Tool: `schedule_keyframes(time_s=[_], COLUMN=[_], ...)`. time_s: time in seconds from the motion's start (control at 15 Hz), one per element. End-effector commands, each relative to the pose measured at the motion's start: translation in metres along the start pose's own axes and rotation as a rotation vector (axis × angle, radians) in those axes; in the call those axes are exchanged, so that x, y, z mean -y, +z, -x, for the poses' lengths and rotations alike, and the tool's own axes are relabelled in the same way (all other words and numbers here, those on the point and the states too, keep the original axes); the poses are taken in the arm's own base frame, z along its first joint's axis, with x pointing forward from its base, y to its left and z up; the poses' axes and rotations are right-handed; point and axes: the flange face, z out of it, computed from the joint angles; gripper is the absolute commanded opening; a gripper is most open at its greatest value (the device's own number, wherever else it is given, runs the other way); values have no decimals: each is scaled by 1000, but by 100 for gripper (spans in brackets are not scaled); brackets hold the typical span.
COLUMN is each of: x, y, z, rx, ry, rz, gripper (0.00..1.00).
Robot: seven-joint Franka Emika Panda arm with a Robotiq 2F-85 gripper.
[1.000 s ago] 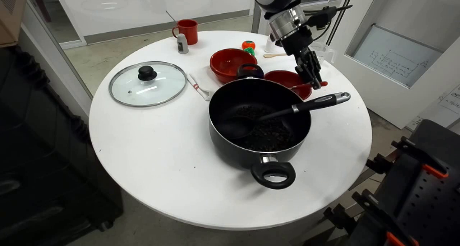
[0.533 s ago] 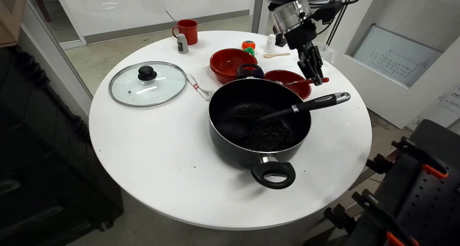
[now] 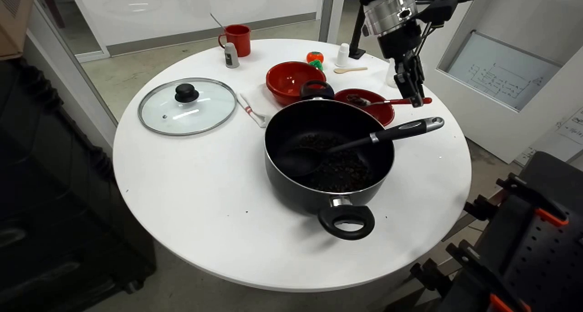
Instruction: Use the spoon to scoop some beans from the red bowl and put them in the pot
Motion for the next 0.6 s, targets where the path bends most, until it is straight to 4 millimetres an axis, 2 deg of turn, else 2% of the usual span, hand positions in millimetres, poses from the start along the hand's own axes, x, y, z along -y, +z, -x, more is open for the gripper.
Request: schedule_keyframes(time_s=[0.0,0.53], x=[7,39], y=[2,8], z=[28,51], rx=[-42,-36], ry=[-15,-23], rz=[-7,26], gripper=[6,6])
